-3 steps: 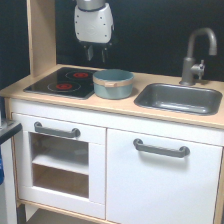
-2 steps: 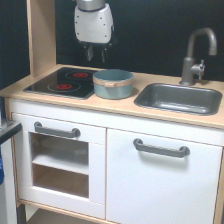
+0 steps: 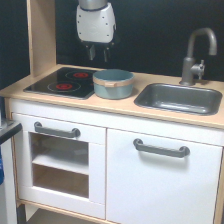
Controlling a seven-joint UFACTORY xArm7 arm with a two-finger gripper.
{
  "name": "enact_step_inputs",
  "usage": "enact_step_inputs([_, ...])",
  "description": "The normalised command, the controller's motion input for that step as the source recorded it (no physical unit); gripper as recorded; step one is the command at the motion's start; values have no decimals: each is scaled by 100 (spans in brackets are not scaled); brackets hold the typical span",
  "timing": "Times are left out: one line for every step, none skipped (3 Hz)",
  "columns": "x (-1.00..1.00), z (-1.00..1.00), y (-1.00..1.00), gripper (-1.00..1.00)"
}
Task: Place the pot in the sink
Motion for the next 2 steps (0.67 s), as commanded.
enact_step_inputs([-33,22,15,100])
enact_step_inputs([51,76,8,100])
